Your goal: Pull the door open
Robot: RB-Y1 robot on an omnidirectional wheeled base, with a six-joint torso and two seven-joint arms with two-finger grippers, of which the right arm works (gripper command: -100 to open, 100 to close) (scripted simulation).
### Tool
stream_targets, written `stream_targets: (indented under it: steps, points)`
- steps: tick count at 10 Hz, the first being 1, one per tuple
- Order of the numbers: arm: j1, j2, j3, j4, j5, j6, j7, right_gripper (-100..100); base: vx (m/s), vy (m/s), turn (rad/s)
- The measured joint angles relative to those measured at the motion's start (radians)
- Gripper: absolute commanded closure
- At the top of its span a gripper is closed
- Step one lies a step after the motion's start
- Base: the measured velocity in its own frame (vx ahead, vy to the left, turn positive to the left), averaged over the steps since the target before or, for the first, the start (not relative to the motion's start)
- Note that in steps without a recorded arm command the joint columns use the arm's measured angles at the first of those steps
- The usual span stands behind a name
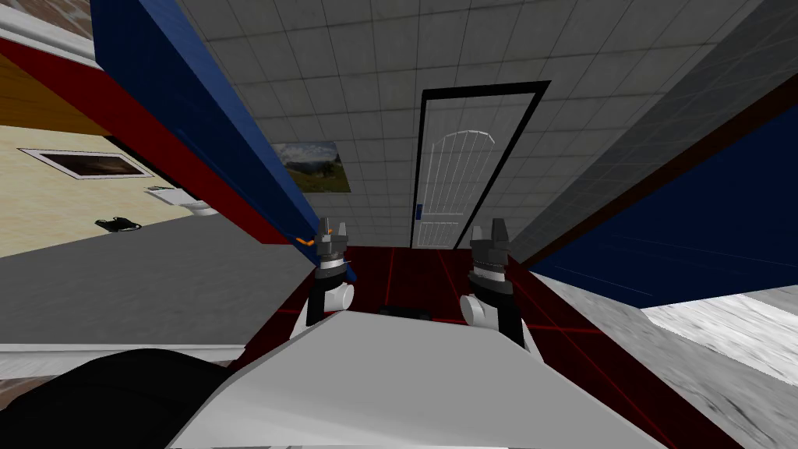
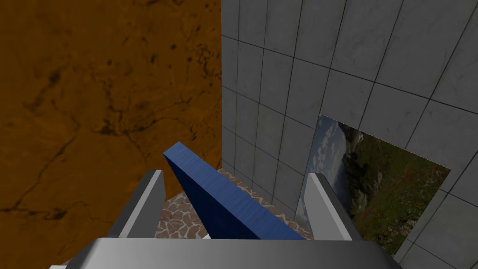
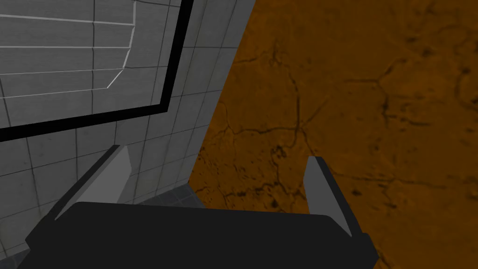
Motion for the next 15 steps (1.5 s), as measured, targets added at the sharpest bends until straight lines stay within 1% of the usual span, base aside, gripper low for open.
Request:
stream_targets:
  steps: [3,4,5,6,7,9,10,11,12,13,15]
  points:
    - [-0.024,-0.025,-0.014,0.051,0.027,0.002,0.025,-100,0.111,0.033,-0.014]
    - [-0.038,-0.034,-0.020,0.069,0.038,0.009,0.036,-100,0.115,0.044,-0.005]
    - [-0.044,-0.040,-0.023,0.083,0.047,0.012,0.045,-100,0.084,0.030,-0.004]
    - [-0.049,-0.040,-0.021,0.100,0.057,0.008,0.055,-100,0.089,0.023,-0.009]
    - [-0.054,-0.049,-0.027,0.124,0.066,0.002,0.065,-100,0.113,0.027,-0.006]
    - [-0.078,-0.060,-0.037,0.159,0.085,0.007,0.084,-100,0.113,0.017,-0.007]
    - [-0.088,-0.062,-0.036,0.176,0.102,0.014,0.099,-100,0.107,0.028,-0.008]
    - [-0.090,-0.066,-0.036,0.196,0.115,0.011,0.113,-100,0.096,0.044,-0.005]
    - [-0.097,-0.075,-0.045,0.220,0.122,0.004,0.121,-100,0.095,0.028,-0.010]
    - [-0.113,-0.080,-0.052,0.244,0.130,0.004,0.129,-100,0.107,0.017,-0.004]
    - [-0.133,-0.088,-0.060,0.278,0.150,0.010,0.148,-100,0.101,0.016,-0.006]
